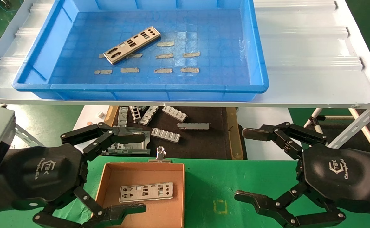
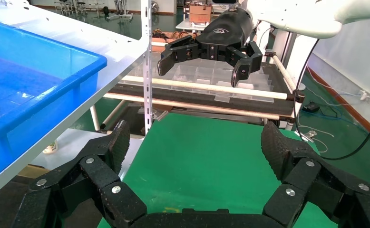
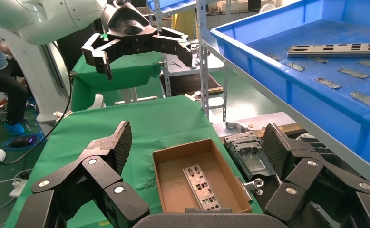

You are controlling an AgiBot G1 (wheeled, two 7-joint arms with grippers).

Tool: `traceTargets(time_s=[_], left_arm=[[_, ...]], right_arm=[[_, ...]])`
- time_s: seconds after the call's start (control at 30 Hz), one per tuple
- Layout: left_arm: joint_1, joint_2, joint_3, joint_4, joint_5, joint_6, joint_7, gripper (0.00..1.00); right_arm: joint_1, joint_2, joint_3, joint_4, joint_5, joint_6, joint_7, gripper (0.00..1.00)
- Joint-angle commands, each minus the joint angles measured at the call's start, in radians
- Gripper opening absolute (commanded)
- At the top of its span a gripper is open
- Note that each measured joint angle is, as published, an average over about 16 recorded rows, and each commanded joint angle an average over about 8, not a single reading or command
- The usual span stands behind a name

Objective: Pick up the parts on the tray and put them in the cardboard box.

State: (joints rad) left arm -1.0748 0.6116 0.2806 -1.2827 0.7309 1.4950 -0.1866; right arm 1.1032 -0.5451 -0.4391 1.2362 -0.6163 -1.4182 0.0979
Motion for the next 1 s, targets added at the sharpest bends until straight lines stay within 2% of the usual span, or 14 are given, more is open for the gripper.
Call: traceTargets(time_s=[0.03,1.0], left_arm=[[0.000,0.000,0.000,0.000,0.000,0.000,0.000,1.00],[0.000,0.000,0.000,0.000,0.000,0.000,0.000,1.00]], right_arm=[[0.000,0.000,0.000,0.000,0.000,0.000,0.000,1.00],[0.000,0.000,0.000,0.000,0.000,0.000,0.000,1.00]])
